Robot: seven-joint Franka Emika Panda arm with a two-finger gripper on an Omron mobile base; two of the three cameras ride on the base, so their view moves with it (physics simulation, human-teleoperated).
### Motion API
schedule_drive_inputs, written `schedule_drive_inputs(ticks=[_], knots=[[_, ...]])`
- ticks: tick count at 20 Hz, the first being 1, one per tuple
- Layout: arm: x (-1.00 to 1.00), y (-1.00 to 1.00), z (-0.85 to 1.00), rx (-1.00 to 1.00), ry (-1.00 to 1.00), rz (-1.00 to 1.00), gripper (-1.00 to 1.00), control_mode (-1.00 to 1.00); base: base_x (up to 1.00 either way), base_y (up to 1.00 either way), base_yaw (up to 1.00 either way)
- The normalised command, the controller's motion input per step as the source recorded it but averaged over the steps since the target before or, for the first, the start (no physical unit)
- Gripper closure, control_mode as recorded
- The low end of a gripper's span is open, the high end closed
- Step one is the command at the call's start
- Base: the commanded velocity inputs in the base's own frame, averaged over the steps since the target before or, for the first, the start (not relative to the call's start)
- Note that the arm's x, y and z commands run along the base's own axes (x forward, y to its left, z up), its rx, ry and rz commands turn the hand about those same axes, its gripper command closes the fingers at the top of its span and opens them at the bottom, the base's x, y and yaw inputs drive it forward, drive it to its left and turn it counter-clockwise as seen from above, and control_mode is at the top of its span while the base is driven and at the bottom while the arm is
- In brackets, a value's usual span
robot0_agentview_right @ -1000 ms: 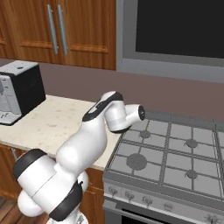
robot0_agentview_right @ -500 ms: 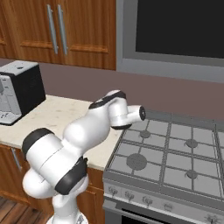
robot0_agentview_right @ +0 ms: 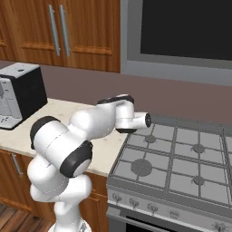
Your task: Collect the paprika, ketchup, and shaker from the cabinet and place them next to the stove.
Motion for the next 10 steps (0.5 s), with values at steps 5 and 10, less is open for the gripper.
schedule_drive_inputs(ticks=[5, 10], knots=[[0.24, 0.00, -0.22, 0.00, -0.01, 0.00, 1.00, -1.00, 0.00, 0.00, 0.00], [0.25, 0.00, -0.21, 0.00, 0.00, 0.01, 1.00, -1.00, 0.00, 0.00, 0.00]])
